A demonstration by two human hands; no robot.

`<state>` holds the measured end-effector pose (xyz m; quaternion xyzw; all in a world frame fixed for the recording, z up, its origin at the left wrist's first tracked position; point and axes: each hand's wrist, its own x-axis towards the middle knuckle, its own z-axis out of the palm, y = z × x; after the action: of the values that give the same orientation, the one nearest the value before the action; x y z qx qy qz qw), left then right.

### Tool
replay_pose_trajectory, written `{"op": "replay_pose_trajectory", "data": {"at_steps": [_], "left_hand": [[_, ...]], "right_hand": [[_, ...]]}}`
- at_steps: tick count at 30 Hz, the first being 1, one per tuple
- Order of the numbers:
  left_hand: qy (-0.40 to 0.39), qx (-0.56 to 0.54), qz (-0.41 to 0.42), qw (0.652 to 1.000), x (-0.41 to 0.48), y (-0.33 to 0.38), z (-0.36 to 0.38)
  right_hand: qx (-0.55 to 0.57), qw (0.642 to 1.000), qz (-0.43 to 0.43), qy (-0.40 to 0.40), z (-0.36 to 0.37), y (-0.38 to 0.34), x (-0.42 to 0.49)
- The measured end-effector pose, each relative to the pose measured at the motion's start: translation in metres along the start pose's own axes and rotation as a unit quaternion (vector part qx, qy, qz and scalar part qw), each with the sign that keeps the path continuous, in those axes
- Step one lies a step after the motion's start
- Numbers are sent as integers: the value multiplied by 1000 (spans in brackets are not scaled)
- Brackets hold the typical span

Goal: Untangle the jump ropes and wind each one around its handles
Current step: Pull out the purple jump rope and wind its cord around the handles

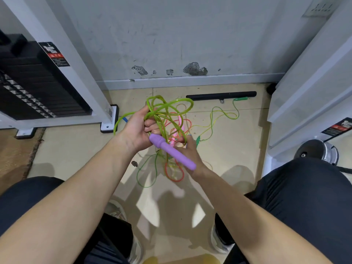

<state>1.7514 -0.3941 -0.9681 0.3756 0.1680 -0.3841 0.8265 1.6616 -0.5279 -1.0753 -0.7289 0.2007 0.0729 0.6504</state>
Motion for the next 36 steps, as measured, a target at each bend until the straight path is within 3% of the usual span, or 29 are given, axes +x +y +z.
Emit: {"op": "replay_pose_trajectory", "data": {"at_steps": [3, 7, 10, 12, 16, 21, 27, 30, 33, 36], "left_hand": [[-21, -49, -17, 998, -1, 4, -2], [-5, -100, -19, 995, 8, 4, -9], [42, -113, -12, 993, 12, 8, -16], [79, -115, -7, 990, 14, 14, -24], [149, -74, -7, 986, 21, 26, -43], [269, 75, -15, 960, 32, 30, -70], [275, 269, -47, 922, 33, 27, -87], [268, 354, -45, 895, 33, 23, -87], [275, 392, -38, 877, 32, 21, -80], [292, 465, -13, 835, 32, 26, -71]], "right_hand": [[41, 997, -31, -54, 4, 1, -6], [-41, 979, -14, -200, -2, -8, -24], [-22, 988, 14, -150, 0, -11, -21], [53, 990, 4, -132, -2, -7, -14], [122, 992, 21, -9, -17, -2, 1], [214, 975, 32, 42, -38, -6, 13], [318, 944, 78, 34, -53, -7, 24], [261, 962, 71, 32, -54, -4, 28], [108, 992, 66, 22, -54, -6, 33], [45, 996, 67, 28, -53, -17, 35]]}}
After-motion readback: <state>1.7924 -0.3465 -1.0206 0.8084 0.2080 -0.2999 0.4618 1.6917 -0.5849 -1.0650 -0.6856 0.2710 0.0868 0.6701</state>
